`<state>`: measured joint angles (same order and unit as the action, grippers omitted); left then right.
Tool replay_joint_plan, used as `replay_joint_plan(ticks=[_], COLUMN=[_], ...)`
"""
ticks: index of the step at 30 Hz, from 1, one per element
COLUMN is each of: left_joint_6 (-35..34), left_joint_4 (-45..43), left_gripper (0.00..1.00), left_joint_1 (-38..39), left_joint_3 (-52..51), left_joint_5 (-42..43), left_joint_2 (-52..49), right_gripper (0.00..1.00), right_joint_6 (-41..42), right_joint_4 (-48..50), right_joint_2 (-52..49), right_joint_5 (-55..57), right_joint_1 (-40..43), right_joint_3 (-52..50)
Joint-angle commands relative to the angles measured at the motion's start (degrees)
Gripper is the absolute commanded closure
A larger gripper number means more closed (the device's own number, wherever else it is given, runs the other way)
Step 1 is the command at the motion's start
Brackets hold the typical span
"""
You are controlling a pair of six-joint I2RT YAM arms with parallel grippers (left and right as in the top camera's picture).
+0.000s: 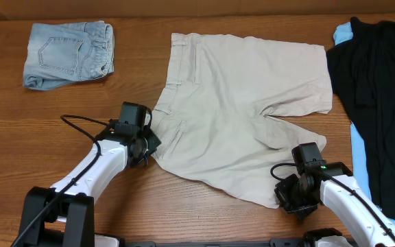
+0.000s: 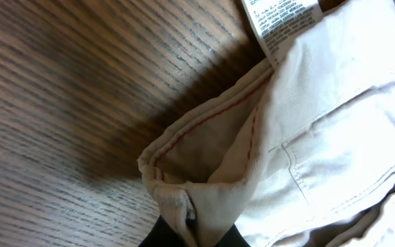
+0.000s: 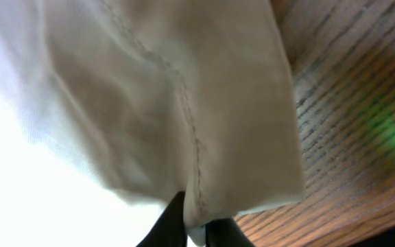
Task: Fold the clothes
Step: 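Lift the bottom edges with both grippers and fold them up onto the waistband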
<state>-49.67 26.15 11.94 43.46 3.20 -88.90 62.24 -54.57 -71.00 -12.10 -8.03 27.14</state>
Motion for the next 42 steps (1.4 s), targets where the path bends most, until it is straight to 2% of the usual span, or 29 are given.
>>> replay_joint_plan(ticks=[1, 4, 6, 13, 21, 27, 31, 42], left_joint_6=[2.2, 4.6, 8.8, 19.8, 23.2, 23.6, 23.6, 23.5], left_joint_4=[2.9, 8.5, 13.5, 28.9, 45.2, 55.1, 59.5, 69.7], left_gripper=[0.96, 0.96, 0.96, 0.96, 0.96, 0.96, 0.96, 0.96], left_joint_1=[-1.2, -3.1, -4.3, -5.8, -5.6, -5.6, -5.6, -5.5], left_joint_3=[2.1, 6.6, 11.3, 27.9, 45.7, 56.0, 59.3, 59.4], left_joint_5=[-0.4, -0.1, -0.1, -0.2, -0.2, -0.3, -3.0, -6.0], left_joint_2=[-0.4, -0.4, -0.4, -0.4, -0.4, -0.4, 0.1, 1.1], right_gripper=[0.94, 0.96, 0.96, 0.96, 0.96, 0.96, 0.96, 0.96], right_joint_6=[-1.2, -3.3, -5.6, -13.6, -24.9, -29.7, -29.8, -32.7], right_joint_4=[-0.2, -0.2, -0.9, -7.5, -17.6, -24.8, -28.2, -33.3], right_joint_2=[-1.1, -1.1, -1.1, -1.1, -1.1, 0.7, 3.8, 10.0], right_joint_5=[1.7, 1.9, 2.3, 9.5, 10.1, 10.1, 10.2, 12.6], right_joint_1=[-0.5, -0.5, -0.2, 4.0, 14.3, 18.8, 19.0, 19.0], right_joint_3=[-0.8, 1.6, 5.1, 23.2, 46.6, 59.1, 60.9, 60.6])
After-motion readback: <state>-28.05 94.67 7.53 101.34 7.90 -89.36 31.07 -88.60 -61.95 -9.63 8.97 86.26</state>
